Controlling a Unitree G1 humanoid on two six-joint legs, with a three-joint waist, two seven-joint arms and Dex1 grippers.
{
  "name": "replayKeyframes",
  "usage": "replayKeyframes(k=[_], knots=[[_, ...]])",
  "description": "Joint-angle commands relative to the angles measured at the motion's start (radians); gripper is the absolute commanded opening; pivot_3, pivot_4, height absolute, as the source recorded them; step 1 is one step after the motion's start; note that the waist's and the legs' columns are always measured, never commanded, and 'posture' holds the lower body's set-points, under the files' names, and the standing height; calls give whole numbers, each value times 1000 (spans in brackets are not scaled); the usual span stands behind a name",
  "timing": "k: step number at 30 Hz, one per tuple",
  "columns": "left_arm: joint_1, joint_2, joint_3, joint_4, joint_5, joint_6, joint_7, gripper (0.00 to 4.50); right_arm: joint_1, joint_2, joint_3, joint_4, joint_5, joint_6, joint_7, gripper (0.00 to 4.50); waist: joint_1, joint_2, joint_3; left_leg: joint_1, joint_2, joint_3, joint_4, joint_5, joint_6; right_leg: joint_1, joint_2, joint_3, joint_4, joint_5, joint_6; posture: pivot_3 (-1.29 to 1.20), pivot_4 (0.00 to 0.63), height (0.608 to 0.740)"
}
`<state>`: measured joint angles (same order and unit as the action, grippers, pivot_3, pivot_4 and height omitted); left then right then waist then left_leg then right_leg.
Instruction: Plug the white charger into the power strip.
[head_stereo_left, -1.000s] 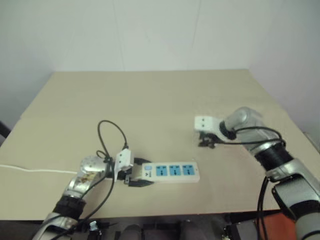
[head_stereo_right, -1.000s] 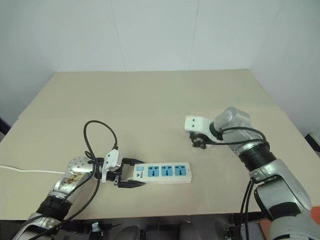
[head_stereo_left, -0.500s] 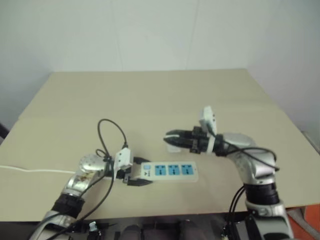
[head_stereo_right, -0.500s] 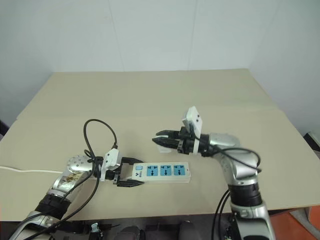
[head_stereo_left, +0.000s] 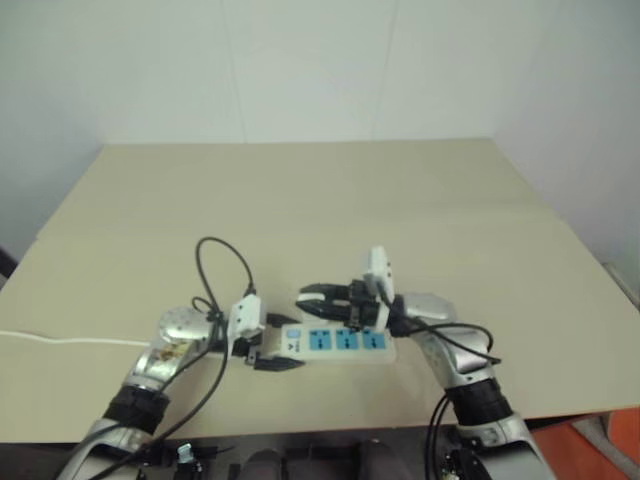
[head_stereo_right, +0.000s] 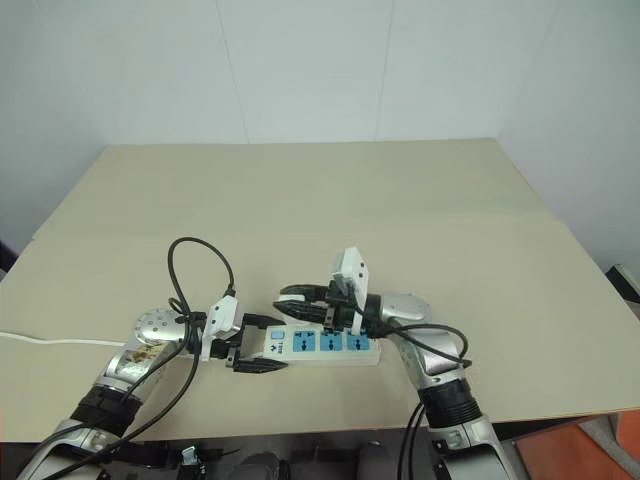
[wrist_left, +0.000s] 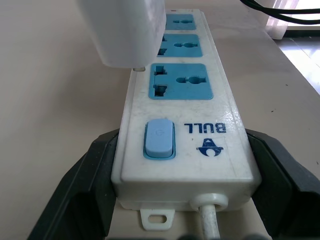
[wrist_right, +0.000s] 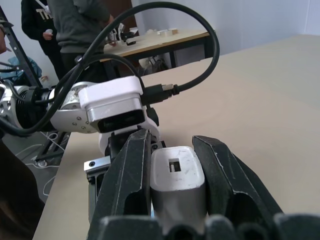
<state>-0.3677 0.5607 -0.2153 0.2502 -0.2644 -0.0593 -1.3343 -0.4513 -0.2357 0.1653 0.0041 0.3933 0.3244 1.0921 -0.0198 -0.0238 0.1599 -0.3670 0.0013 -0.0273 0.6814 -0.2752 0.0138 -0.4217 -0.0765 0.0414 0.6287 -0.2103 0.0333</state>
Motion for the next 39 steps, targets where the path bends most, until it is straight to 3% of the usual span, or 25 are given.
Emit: replayKeyframes(k=[1, 25, 39], knots=[[14, 21, -12, 17, 46, 20, 15, 3266, 13, -15, 11, -10, -2, -50, 20, 1193, 0, 0, 0, 0, 0, 0, 0, 0, 0, 0, 0, 0, 0, 0, 0, 0, 150, 740], [19, 22, -10, 17, 48, 21, 25, 3266, 12, -22, 57, 87, -26, -107, 22, 1193, 0, 0, 0, 1, 0, 0, 0, 0, 0, 1, 0, 0, 0, 0, 0, 0, 150, 740], [22, 41, 2, 18, 45, 23, 25, 3266, 77, -137, 46, 209, -61, -195, 95, 1193, 1, 0, 0, 9, 0, 0, -1, 0, 0, 9, 0, 0, -2, -1, 1, 0, 150, 740]])
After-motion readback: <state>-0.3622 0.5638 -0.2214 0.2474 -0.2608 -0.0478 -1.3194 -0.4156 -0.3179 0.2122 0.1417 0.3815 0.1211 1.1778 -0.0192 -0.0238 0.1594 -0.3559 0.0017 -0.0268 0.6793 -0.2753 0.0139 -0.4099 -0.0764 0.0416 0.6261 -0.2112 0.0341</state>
